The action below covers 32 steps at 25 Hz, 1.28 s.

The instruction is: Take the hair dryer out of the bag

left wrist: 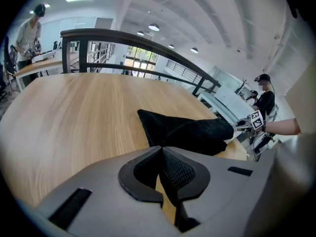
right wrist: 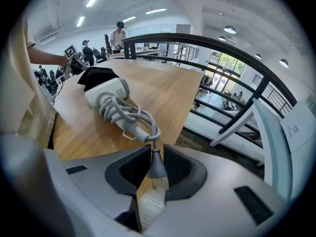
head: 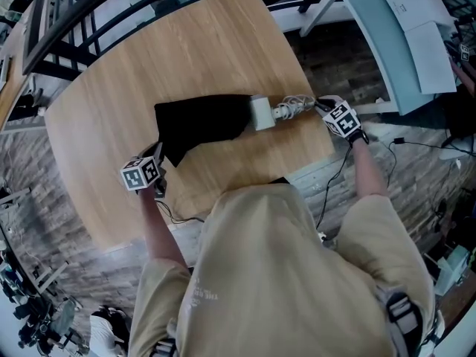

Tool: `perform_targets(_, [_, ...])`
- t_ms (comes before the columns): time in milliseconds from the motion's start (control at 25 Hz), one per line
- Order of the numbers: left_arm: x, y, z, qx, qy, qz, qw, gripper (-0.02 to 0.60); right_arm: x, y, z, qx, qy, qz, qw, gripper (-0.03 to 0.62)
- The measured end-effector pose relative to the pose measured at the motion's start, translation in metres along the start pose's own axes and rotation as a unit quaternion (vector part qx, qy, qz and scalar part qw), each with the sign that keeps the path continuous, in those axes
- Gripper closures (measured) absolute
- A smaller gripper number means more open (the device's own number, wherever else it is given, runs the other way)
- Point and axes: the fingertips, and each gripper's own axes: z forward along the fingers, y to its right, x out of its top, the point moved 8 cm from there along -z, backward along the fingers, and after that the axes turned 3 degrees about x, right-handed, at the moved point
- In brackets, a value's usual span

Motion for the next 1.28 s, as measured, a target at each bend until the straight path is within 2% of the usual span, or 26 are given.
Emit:
perform_targets(280, [-0.008, 0.005, -0.002, 0.009, -0.001, 0.001, 1.0000, 0.565, -0.021, -0.008, -0.003, -0.005, -0.019, 0.012, 1.000, 0.513])
perform_targets(440, [-0.008, 0.012, -0.002, 0.018, -0.003, 0.015, 0.9997, 0.565, -0.021, -0.015, 0.001, -0.025, -0.034, 0.012, 0.999, 0.534])
perform_targets(760, [-0.008, 0.025, -0.013, 0.032, 0.000, 0.040, 0.9987, 0.562, -0.017, -0.028, -0.008, -0.042, -0.052, 0.008, 0.998, 0.529])
perform_targets(800, [-0.008, 0.026, -0.015, 0.033, 0.002, 0.041, 0.9986, 0.548, -0.018, -0.030, -0.009, -0.044, -0.055, 0.011, 0.997, 0.512])
perform_targets(880, [-0.009, 0.026, -0.018, 0.034, 0.005, 0.040, 0.9986, 0.449, -0.020, -0.034, -0.010, -0.051, -0.062, 0.009, 0.997, 0.468])
perform_targets(960, [-0.011, 0.025, -0.022, 0.036, 0.007, 0.036, 0.9987, 0.399, -0.019, -0.040, -0.015, -0.062, -0.066, 0.002, 0.996, 0.413])
perform_targets(1120, [-0.013, 0.024, -0.032, 0.036, 0.017, 0.033, 0.9987, 0.367, -0.019, -0.051, -0.025, -0.071, -0.053, 0.027, 0.996, 0.367])
perform_targets(1280, [-0.013, 0.030, -0.044, 0.036, 0.037, 0.044, 0.9977, 0.356, -0.014, -0.060, -0.046, -0.090, -0.022, 0.049, 0.994, 0.355])
